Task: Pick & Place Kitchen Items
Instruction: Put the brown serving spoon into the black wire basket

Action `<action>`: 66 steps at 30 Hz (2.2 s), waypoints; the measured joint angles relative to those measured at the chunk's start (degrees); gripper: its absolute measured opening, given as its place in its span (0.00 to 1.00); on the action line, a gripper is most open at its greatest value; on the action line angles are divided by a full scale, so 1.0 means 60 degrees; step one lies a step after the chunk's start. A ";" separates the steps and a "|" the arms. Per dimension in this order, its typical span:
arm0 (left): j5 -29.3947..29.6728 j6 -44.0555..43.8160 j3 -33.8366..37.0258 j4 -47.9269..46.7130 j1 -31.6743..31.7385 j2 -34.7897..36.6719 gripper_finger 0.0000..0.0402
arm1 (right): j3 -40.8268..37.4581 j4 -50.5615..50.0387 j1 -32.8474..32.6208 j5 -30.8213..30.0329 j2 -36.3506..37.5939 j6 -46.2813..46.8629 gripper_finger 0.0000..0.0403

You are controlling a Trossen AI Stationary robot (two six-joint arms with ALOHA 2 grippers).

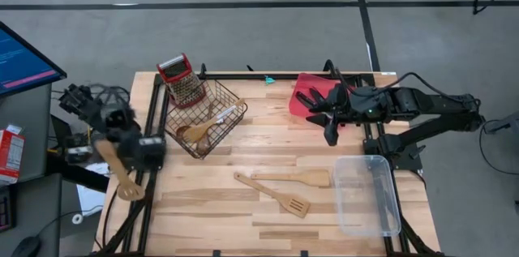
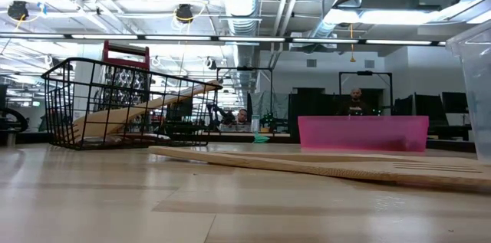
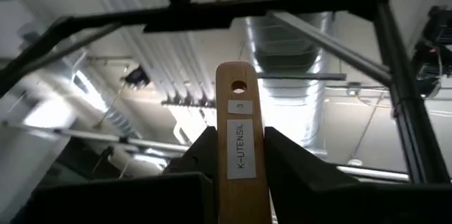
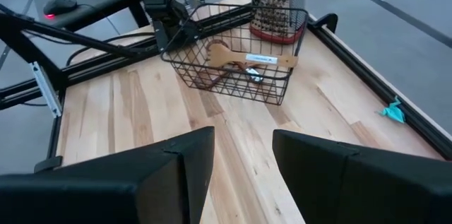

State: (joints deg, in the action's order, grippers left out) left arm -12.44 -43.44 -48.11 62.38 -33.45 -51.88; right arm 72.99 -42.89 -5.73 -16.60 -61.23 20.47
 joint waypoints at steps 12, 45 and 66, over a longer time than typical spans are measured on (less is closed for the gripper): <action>-0.0493 0.0664 -0.1892 -0.0665 0.0011 -0.0134 0.14 | 0.0000 0.0000 0.0795 0.0003 0.0000 0.0018 0.40; -0.1815 -0.1346 -0.1900 -0.6374 0.0015 -0.0706 0.15 | 0.0000 0.0002 0.0928 0.0003 0.0000 0.0091 0.40; 0.0037 0.1221 -0.1896 -1.2041 0.0073 -0.0721 0.14 | 0.0000 0.0000 0.0925 0.0033 0.0000 0.0094 0.40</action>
State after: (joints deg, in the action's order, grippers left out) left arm -12.21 -36.12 -59.48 -9.87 -33.01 -56.21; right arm 72.99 -42.89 -0.19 -16.40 -61.23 21.04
